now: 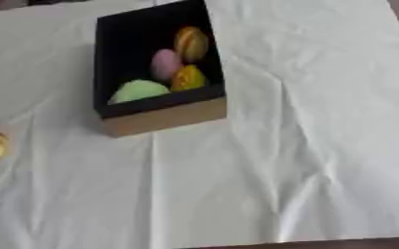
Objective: Pick up objects on the table and place them in the box.
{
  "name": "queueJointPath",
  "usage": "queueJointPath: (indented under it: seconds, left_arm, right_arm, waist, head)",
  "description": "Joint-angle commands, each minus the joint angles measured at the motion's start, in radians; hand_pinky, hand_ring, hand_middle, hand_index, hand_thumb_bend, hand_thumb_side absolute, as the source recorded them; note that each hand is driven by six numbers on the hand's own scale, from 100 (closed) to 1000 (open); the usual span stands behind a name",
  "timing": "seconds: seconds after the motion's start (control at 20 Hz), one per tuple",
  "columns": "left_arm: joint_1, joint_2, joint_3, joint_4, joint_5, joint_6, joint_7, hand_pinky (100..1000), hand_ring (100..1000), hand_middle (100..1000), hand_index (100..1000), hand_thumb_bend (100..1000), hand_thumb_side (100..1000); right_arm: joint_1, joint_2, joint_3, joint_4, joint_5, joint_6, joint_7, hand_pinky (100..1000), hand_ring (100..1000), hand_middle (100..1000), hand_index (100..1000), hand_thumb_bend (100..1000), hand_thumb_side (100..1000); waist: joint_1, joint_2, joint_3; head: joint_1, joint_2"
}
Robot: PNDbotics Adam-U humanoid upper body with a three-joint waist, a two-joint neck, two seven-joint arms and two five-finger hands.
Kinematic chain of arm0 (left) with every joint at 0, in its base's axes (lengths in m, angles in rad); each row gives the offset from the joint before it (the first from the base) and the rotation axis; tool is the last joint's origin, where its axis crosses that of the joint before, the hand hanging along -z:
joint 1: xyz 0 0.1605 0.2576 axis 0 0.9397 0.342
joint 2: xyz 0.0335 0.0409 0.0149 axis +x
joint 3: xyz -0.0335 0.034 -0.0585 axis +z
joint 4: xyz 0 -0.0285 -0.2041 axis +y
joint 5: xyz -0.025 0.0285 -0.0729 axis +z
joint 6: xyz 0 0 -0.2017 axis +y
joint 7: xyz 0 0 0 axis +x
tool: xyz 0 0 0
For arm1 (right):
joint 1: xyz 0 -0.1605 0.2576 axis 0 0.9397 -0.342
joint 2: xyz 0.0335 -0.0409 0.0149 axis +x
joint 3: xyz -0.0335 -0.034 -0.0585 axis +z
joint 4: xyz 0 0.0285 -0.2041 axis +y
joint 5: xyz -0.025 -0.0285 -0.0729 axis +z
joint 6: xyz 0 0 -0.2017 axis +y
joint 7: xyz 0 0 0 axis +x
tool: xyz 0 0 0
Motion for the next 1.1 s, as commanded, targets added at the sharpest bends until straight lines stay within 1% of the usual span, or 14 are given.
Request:
queueJointPath:
  seconds: [0.05,0.2,0.35,0.55,0.6,0.65,0.7,0.8,0.85,0.9,1.0,1.1]
  left_arm:
    - [-0.011,0.018,0.007,0.013,-0.026,0.000,0.000,724,823,767,829,489,100]
    - [-0.015,0.014,0.004,0.030,-0.053,-0.005,-0.004,724,824,765,822,486,100]
    - [-0.021,0.007,0.000,0.040,-0.061,-0.010,-0.002,713,811,750,797,433,100]
    - [-0.023,0.004,-0.002,0.044,-0.061,-0.011,0.005,713,811,750,797,433,100]
    - [-0.024,0.004,-0.001,0.039,-0.061,-0.012,0.009,689,787,721,732,295,100]
    - [-0.022,0.005,0.002,0.029,-0.062,-0.012,0.016,688,786,720,730,290,100]
    - [-0.020,0.007,0.004,0.019,-0.065,-0.010,0.021,680,780,717,732,263,100]
    - [-0.012,0.008,0.010,-0.006,-0.070,-0.006,0.031,681,780,723,761,309,100]
    - [-0.007,0.009,0.013,-0.019,-0.071,-0.004,0.034,681,780,723,762,308,100]
    - [-0.003,0.009,0.017,-0.032,-0.073,-0.002,0.035,679,776,717,745,275,100]
    - [0.001,0.010,0.024,-0.051,-0.081,0.006,0.037,676,773,714,736,257,102]
    - [0.003,0.010,0.026,-0.062,-0.087,0.013,0.036,676,773,714,736,257,102]
  right_arm:
    - [-0.012,-0.023,-0.009,-0.011,0.003,-0.001,0.000,843,834,747,858,100,621]
    - [-0.013,-0.023,-0.009,-0.011,0.003,-0.002,0.000,843,834,747,858,100,621]
    - [-0.014,-0.023,-0.009,-0.011,0.002,-0.003,0.000,843,834,747,858,100,621]
    - [-0.015,-0.022,-0.009,-0.011,0.002,-0.003,0.000,843,834,747,858,100,621]
    - [-0.015,-0.022,-0.009,-0.011,0.003,-0.002,0.000,843,834,747,858,100,620]
    - [-0.014,-0.022,-0.010,-0.011,0.002,-0.002,0.000,843,834,747,858,100,620]
    - [-0.014,-0.022,-0.010,-0.011,0.002,-0.002,-0.001,843,834,747,858,100,621]
    - [-0.014,-0.022,-0.010,-0.011,0.002,-0.002,0.000,844,834,747,858,100,622]
    - [-0.013,-0.022,-0.010,-0.011,0.002,-0.001,0.000,844,834,746,858,100,622]
    - [-0.013,-0.022,-0.011,-0.011,0.002,0.000,-0.001,843,834,746,858,100,622]
    - [-0.011,-0.021,-0.012,-0.011,0.001,0.000,-0.002,843,834,746,858,100,623]
    - [-0.011,-0.021,-0.012,-0.011,0.000,0.000,-0.002,843,834,746,858,100,623]
  waist:
    - [-0.020,-0.002,-0.001]
    - [-0.020,-0.001,-0.004]
    - [-0.020,0.000,-0.006]
    - [-0.020,0.000,-0.006]
    - [-0.020,0.000,-0.006]
    - [-0.020,-0.001,-0.006]
    - [-0.020,-0.001,-0.005]
    - [-0.020,-0.002,-0.004]
    - [-0.020,-0.003,-0.004]
    - [-0.020,-0.004,-0.003]
    - [-0.019,-0.006,-0.001]
    - [-0.019,-0.006,0.000]
  head:
    - [0.005,-0.015]
    - [0.005,-0.015]
    - [0.006,-0.014]
    - [0.007,-0.014]
    - [0.006,-0.014]
    - [0.005,-0.013]
    - [0.004,-0.013]
    - [0.003,-0.014]
    - [0.002,-0.015]
    - [0.001,-0.015]
    - [0.000,-0.016]
    - [0.000,-0.016]
